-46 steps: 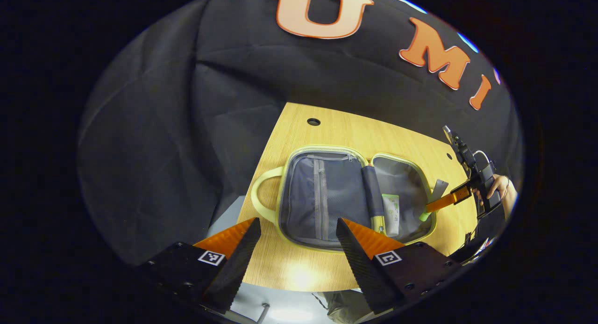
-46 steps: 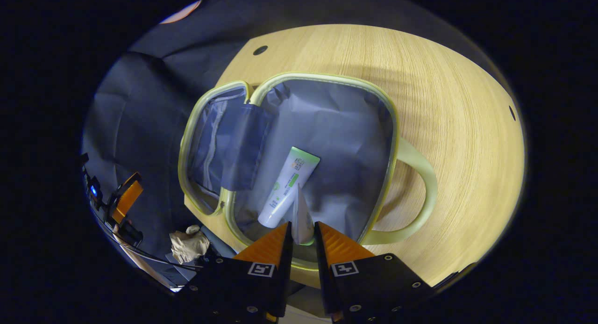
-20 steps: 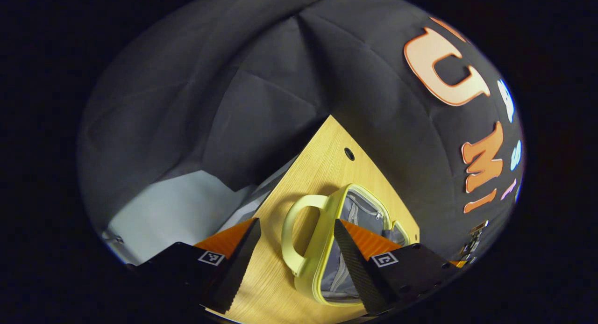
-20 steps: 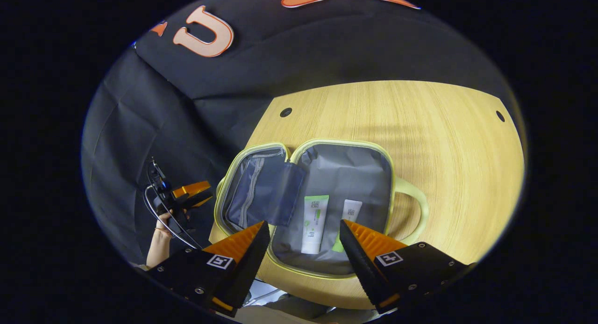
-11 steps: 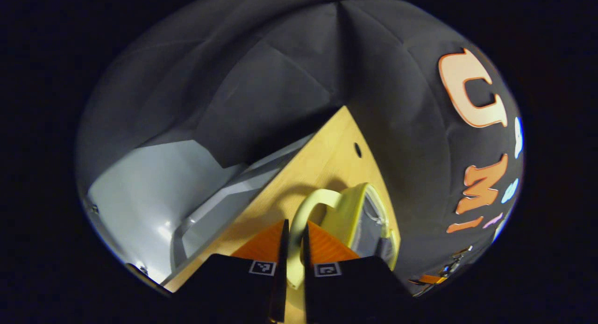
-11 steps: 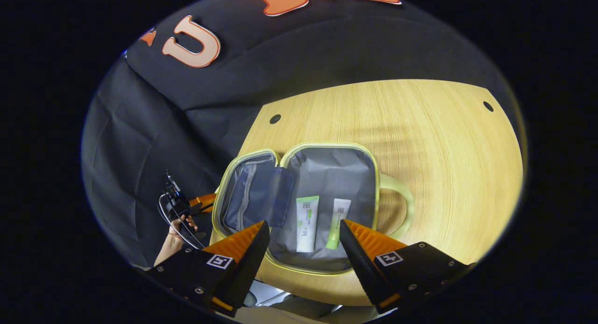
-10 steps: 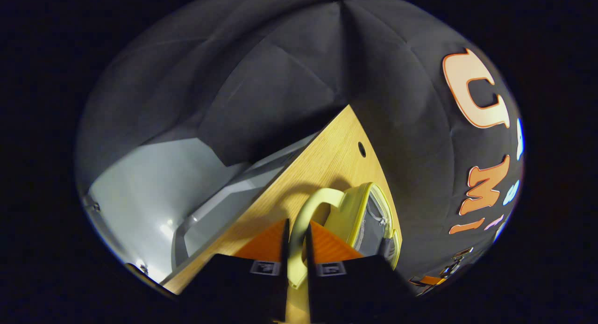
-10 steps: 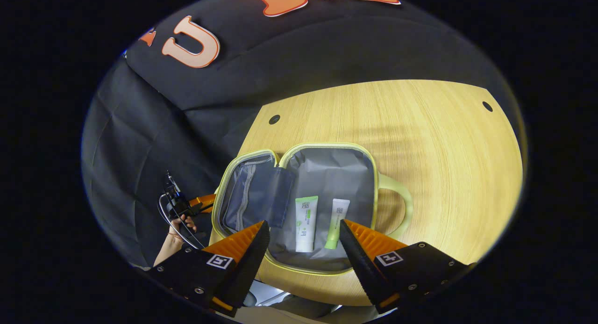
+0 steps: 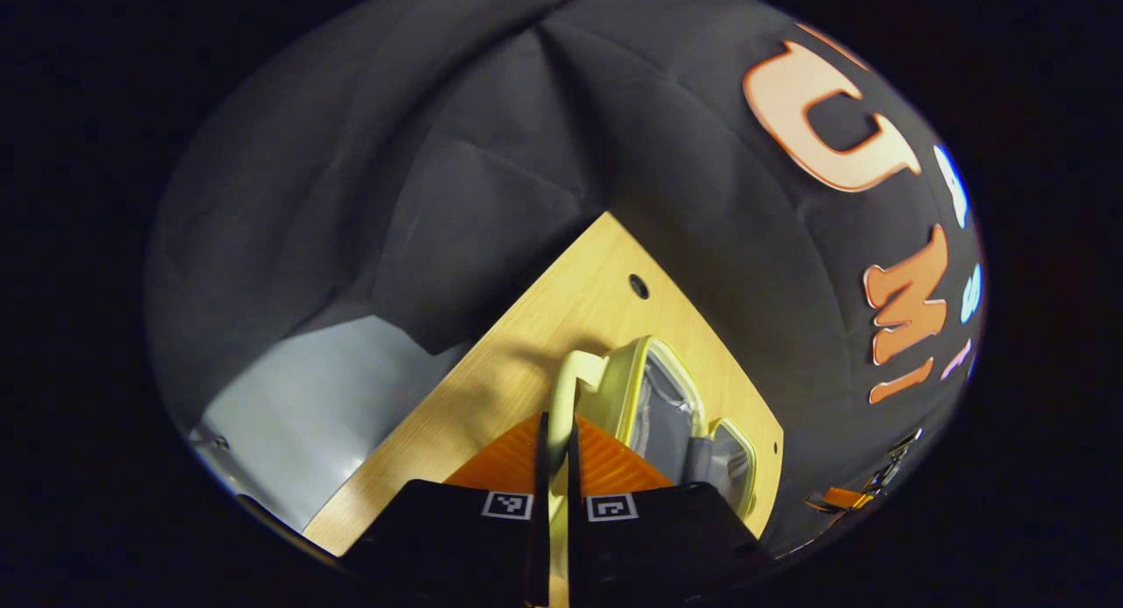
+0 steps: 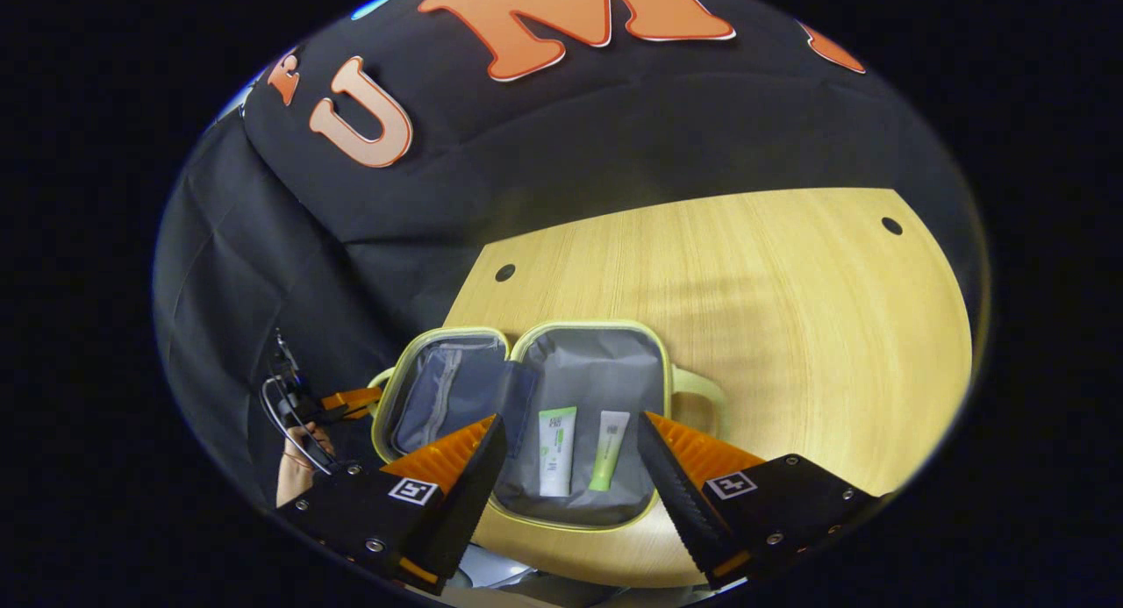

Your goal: First open the suitcase, pack the skin care products into it, and then close the suitcase.

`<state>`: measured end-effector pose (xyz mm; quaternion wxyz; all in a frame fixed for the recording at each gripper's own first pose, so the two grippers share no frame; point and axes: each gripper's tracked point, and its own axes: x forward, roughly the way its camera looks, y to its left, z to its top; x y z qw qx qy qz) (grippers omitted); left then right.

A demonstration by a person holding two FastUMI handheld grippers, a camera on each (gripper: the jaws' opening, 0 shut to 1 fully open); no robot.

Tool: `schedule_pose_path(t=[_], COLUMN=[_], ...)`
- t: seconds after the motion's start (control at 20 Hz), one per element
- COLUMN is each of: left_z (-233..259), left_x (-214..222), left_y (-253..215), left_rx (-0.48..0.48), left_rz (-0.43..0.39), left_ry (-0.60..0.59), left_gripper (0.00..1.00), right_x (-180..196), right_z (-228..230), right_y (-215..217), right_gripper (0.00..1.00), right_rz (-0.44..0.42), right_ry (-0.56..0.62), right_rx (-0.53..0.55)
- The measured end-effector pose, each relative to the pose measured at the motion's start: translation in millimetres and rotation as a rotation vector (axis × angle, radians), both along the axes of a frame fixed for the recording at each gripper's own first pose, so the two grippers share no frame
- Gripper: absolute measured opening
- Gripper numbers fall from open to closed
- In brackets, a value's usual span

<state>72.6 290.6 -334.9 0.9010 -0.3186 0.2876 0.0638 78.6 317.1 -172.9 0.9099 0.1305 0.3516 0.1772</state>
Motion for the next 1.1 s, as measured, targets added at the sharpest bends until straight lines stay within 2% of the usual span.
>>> schedule_pose_path(t=[0.1,0.25,0.55,0.8,0.85,1.1], left_z=[32,72,140,155,158,160], left_x=[-3,-7,-4,0,1,7], left_y=[-10,-36,-130,-197,-212,-296], left_rx=[0.041,0.155,0.380,0.594,0.618,0.659], left_rz=[-0.011,-0.041,-0.110,-0.111,-0.117,-0.176], left_ry=[-0.031,-0.048,-0.061,-0.008,-0.009,-0.019], left_gripper=[0.08,0.08,0.08,0.08,0.10,0.08], right_x=[5,7,8,-4,-7,-30], right_z=[8,27,51,55,54,52], right_y=[-15,-40,-105,-172,-186,-252], right_gripper=[0.96,0.96,0.95,0.96,0.96,0.96], right_rz=[-0.028,-0.064,-0.115,-0.131,-0.137,-0.165], right_ry=[-0.046,-0.118,-0.223,-0.257,-0.258,-0.246], right_rx=[-0.020,-0.040,-0.056,-0.058,-0.061,-0.042])
